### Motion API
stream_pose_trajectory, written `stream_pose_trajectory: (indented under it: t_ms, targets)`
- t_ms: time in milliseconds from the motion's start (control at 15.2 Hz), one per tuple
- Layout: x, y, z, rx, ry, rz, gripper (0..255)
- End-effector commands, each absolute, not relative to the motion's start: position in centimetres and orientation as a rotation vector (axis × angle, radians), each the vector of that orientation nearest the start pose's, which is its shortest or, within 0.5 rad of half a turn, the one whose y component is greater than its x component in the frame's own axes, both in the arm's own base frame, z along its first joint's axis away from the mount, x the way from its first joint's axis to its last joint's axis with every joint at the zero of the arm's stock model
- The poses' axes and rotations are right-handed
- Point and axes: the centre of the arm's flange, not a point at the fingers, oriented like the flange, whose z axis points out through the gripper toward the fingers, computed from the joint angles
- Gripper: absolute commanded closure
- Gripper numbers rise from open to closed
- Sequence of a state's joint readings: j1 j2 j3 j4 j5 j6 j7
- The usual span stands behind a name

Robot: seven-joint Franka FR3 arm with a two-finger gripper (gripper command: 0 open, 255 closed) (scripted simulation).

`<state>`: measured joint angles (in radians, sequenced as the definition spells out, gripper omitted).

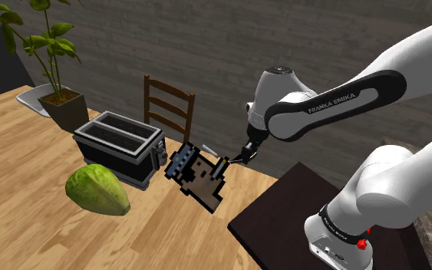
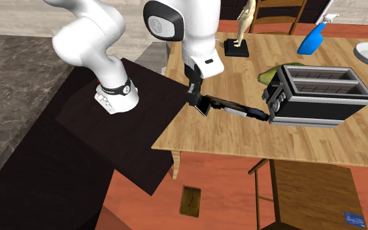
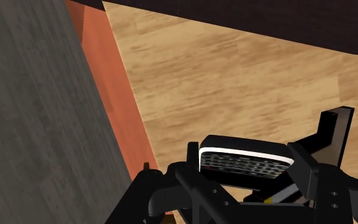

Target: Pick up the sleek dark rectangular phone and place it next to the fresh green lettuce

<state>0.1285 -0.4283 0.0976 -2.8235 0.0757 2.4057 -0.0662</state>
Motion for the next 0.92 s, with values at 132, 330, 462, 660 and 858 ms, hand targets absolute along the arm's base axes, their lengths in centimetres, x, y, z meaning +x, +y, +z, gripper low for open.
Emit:
stream_pose_trajectory:
  t_ms: [132,330,462,660,858]
  targets:
    - [34.6,7.5,34.4,-3.11,-0.356,-0.014,255]
    - [35.0,10.1,34.5,-3.11,-0.356,-0.014,255]
    - [35.4,12.7,34.5,-3.11,-0.356,-0.014,255]
    - [35.9,16.7,34.5,-3.11,-0.356,-0.014,255]
    - [36.5,20.6,34.5,-3.11,-0.356,-0.014,255]
